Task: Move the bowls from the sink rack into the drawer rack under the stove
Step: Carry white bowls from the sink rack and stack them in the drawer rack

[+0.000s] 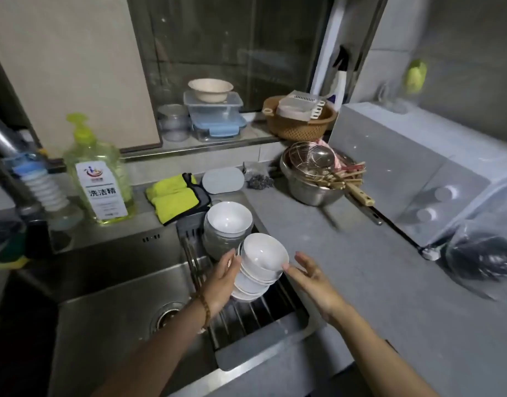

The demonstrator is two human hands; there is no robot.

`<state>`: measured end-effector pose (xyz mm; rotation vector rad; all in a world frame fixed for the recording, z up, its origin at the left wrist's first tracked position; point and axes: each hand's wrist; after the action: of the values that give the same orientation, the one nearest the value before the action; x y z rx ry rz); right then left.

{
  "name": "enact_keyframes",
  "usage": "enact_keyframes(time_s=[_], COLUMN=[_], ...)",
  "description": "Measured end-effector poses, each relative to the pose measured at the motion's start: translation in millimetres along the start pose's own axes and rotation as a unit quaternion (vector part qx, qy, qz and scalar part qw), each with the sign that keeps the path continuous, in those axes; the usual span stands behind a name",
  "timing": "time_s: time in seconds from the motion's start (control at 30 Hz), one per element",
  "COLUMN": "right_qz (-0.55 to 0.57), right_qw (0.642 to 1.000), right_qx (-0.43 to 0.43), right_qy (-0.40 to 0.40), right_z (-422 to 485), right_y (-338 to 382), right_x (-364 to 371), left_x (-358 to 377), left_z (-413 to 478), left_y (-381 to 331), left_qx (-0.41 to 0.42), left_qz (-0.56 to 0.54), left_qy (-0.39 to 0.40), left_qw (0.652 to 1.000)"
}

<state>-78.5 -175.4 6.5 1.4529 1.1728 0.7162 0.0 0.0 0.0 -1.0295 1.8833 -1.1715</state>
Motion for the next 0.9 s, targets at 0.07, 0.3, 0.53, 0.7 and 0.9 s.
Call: enact_keyframes(time_s=[0.07, 0.3, 0.53, 0.7, 0.9], right_qz=[0.009, -0.016, -0.047, -0.052, -0.052], right_qw=[0.999, 0.995, 0.988, 0.987, 0.985], right_qx=[-0.014, -0.054, -0.145, -0.155, -0.16], right_qy=[0.034, 0.077, 0.034, 0.003, -0.035], right_z=[9, 34, 39, 40, 40], right_y=[-4, -29, -41, -42, -41], right_x=[6, 25, 33, 35, 38], left_x=[5, 7, 7, 10, 12], left_z=[13, 50, 62, 63, 65], left_y=[4, 23, 36, 40, 38], left_qx=[0.034, 0.039, 0.058, 0.102, 0.093], left_qz=[-0.002, 0.017, 0.08, 0.068, 0.058], left_qy=[0.009, 0.021, 0.009, 0.01, -0.012], left_qw=[0.999, 0.999, 0.995, 0.992, 0.994])
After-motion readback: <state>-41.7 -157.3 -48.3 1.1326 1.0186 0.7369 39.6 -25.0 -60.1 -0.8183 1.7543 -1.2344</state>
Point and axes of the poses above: each hand's wrist, its own z-axis towards the middle knuckle, its own x-axis out of the palm, y = z × x, and after that the axes turned 7 degrees about -x, right-handed
